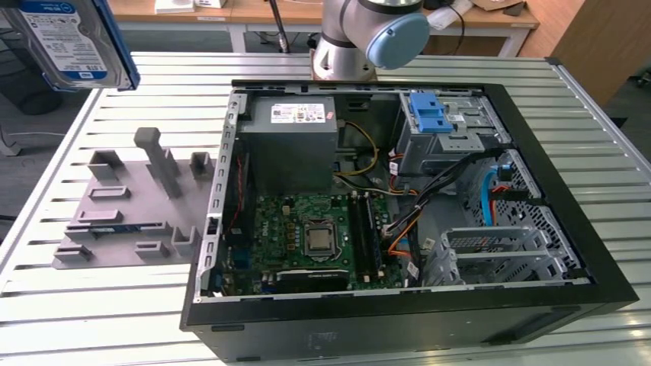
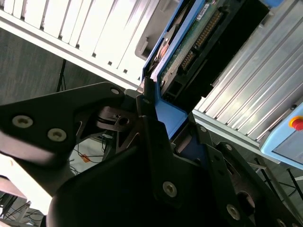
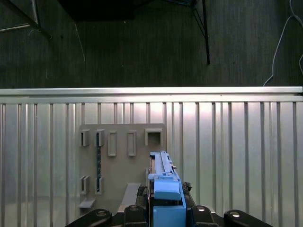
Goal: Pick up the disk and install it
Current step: 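Pick up the disk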
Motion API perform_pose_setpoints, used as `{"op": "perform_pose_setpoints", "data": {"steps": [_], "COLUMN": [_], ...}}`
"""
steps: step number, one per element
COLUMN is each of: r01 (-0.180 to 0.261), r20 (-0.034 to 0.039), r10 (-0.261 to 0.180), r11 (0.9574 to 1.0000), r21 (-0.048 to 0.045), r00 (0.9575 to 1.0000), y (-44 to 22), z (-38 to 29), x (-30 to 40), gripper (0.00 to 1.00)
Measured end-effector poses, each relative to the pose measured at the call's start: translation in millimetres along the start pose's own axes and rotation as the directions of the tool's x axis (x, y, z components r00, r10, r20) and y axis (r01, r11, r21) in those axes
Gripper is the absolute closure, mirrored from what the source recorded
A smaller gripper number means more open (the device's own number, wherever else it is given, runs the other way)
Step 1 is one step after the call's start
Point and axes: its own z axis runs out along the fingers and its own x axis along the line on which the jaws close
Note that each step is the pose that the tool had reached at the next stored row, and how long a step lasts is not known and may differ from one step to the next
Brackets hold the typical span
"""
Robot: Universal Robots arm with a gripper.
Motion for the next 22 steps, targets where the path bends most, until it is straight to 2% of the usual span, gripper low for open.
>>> {"op": "perform_pose_setpoints", "data": {"steps": [22], "r01": [0.0], "r20": [0.0], "r10": [0.0], "r11": [1.0], "r21": [0.0], "r00": [1.0], "y": [-1.9], "z": [0.0], "x": [-0.1], "gripper": [0.64]}}
